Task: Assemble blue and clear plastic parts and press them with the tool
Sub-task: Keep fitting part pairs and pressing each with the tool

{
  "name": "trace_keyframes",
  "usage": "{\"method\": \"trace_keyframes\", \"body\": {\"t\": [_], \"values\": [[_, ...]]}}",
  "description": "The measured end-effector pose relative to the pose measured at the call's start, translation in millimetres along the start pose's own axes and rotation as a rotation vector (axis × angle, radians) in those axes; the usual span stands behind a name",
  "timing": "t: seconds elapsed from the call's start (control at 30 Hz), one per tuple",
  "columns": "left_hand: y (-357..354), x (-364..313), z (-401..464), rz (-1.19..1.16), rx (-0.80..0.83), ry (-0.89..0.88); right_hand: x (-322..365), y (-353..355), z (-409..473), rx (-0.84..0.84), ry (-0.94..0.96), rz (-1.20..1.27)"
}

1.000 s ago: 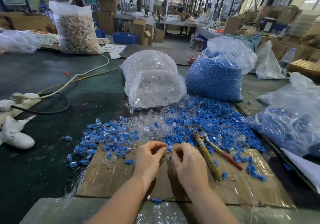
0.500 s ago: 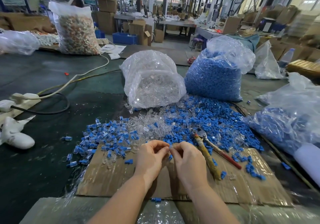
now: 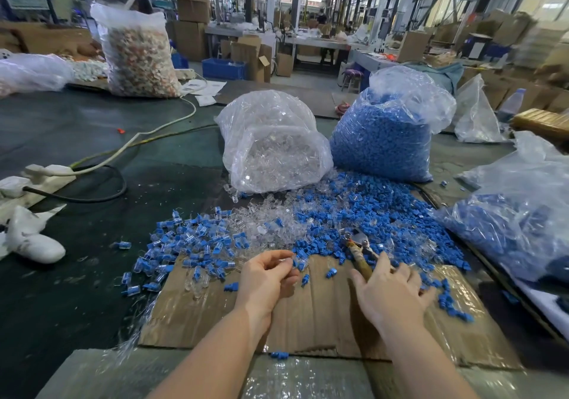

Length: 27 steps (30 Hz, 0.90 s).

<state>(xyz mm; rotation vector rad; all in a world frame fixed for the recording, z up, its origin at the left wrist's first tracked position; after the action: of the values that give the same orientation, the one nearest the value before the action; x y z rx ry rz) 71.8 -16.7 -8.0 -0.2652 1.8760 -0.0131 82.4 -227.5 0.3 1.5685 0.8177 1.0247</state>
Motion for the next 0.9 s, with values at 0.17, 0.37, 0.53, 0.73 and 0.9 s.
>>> {"method": "trace_keyframes", "body": {"t": [0.17, 0.37, 0.53, 0.73, 0.9], "values": [[0.7, 1.3, 2.2, -0.009, -0.008, 0.014, -2.5, -4.3, 5.1, -0.005, 0.018, -0.057], [0.0, 1.4, 5.3, 0.017, -0.019, 0.021, 5.2, 9.7, 2.7, -0.136, 0.110, -0.065], [-1.4, -1.2, 9.3, 0.021, -0.020, 0.047, 21.5, 21.7, -5.9, -0.116, 0.271, 0.058], [2.4, -8.9, 19.3, -0.039, -0.053, 0.058, 50.0, 18.5, -28.2, 0.358, 0.343, 0.577], [10.0, -13.3, 26.4, -0.025, -0.093, 0.055, 55.8, 11.5, -40.2, 0.566, 0.321, 0.741]]}}
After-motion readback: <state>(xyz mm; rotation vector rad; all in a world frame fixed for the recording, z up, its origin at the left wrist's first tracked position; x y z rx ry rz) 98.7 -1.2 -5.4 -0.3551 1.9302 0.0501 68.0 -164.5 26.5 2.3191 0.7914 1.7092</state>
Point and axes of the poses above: each hand's wrist, its own z-axis towards the middle knuckle, its own y-axis out of the back of the hand, x = y × z, the point moved 6 cm from there along z, towards the middle knuckle, and after that the axes turned 8 degrees about z, right-handed, at the moved point
